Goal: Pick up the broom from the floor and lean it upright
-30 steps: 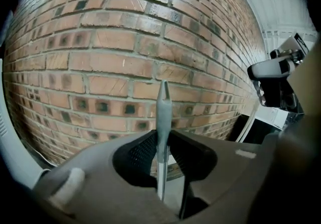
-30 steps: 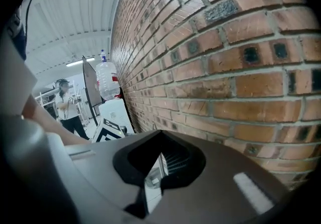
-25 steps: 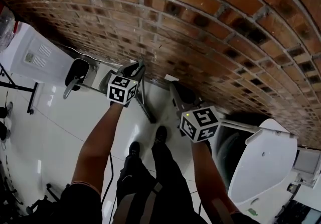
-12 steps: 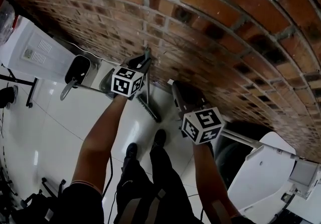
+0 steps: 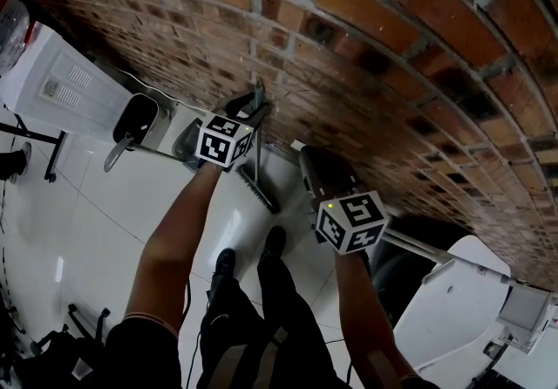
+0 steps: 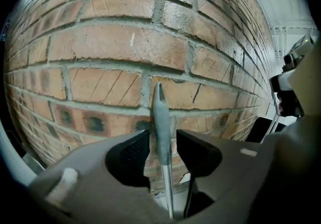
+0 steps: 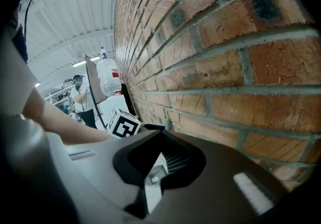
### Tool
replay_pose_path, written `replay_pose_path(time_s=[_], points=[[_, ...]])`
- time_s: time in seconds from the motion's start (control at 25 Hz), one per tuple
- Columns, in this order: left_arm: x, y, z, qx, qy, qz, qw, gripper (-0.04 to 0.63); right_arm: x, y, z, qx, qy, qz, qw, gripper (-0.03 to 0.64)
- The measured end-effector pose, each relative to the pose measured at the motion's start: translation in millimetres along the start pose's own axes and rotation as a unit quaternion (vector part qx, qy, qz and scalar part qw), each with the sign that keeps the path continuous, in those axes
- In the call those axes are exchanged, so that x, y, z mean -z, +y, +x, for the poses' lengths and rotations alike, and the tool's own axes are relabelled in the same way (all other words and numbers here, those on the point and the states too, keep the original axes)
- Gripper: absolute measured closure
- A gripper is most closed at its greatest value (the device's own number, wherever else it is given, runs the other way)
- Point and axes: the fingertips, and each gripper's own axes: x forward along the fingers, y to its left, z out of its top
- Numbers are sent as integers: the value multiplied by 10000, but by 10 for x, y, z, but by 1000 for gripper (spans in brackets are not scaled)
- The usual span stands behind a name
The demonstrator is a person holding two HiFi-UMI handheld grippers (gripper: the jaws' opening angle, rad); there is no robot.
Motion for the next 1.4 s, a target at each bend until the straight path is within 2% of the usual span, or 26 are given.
replay_pose_path(time_s=[0.28,0.48,0.6,0.8,0.92,1.2,1.4], points=[[-108,-52,-422,-293,-267,-394,9984,410,-101,99,-21,-215,50,-181,9996,612],[-303,-212,-970,-442,-577,-456,9963,411,-243,274,-69,-394,32,-328,9987,612],[-450,-336,-1361,-476,-777,-402,9950,422,-299,431,-112,-477,43,-439,9979,612],[-646,-568,-2102,-523,-1085,-226,9925,560,-442,817,-223,-562,-52,-604,9966,612],[-677,-730,-2491,-497,-1176,-165,9917,595,-522,1055,-358,-576,-142,-710,9957,612],[-688,-1050,-2991,-361,-1064,30,9937,595,-632,1546,-560,-785,-410,-966,9914,612],[-772,-1313,-3291,-250,-1217,33,9922,595,-595,1832,-774,-957,-593,-1082,9877,612]])
